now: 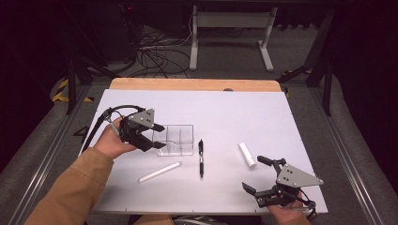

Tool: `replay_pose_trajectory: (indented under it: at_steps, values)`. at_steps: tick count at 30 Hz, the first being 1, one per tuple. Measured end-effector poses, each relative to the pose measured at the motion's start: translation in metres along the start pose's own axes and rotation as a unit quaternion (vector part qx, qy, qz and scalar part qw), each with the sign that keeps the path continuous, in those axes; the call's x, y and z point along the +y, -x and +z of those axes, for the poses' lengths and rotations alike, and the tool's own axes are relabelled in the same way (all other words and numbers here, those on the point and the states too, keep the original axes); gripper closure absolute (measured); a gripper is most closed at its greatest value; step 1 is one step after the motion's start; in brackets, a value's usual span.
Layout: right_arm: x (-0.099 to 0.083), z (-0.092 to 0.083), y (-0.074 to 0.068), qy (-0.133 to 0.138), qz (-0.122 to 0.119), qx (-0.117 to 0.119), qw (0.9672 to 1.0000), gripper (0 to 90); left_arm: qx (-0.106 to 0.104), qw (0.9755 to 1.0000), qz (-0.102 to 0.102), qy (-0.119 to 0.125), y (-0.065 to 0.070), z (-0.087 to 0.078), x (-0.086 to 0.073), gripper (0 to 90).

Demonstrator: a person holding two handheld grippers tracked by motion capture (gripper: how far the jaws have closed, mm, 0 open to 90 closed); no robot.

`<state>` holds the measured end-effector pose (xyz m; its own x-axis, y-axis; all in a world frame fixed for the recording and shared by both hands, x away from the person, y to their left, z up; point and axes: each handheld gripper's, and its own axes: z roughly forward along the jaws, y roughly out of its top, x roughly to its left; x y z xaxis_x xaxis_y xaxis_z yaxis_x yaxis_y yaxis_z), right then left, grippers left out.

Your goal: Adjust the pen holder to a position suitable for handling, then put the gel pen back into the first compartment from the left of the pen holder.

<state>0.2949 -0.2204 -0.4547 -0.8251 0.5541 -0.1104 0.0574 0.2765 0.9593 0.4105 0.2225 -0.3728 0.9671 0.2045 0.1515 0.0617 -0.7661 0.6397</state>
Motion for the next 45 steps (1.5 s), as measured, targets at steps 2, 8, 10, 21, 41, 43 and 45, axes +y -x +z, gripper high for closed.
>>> replay_pose_trajectory:
  at_steps: [2, 8, 10, 21, 41, 43, 45]
  values:
    - [0.000, 0.001, 0.000, -0.002, 0.000, 0.001, 1.0000, 3.5, 0.004, 0.9999, -0.004, 0.015, 0.005, -0.004, 0.000, 32.5]
    - [0.003, 0.004, -0.001, 0.001, -0.005, 0.002, 1.0000, 2.0, 0.017, 0.9988, -0.008, 0.045, 0.016, -0.013, 0.002, 26.5]
    - [0.003, 0.004, -0.001, 0.004, -0.006, 0.003, 1.0000, 1.0, 0.023, 0.9985, -0.012, 0.049, 0.019, -0.015, 0.003, 25.1]
    - [0.009, 0.004, 0.002, -0.008, -0.014, -0.013, 0.9998, 1.1, 0.035, 0.9923, -0.044, 0.111, 0.032, -0.023, -0.008, 15.0]
    - [0.020, 0.014, 0.005, -0.012, 0.045, -0.038, 0.9982, 2.5, 0.062, 0.9704, -0.123, 0.198, 0.062, -0.040, -0.038, 2.0]
    - [0.020, 0.016, 0.005, -0.023, 0.044, -0.048, 0.9976, 3.4, 0.071, 0.9692, -0.120, 0.203, 0.066, -0.041, -0.041, 2.0]
    - [0.021, 0.017, 0.006, -0.028, 0.046, -0.044, 0.9976, 3.6, 0.075, 0.9674, -0.124, 0.208, 0.069, -0.040, -0.043, 2.1]
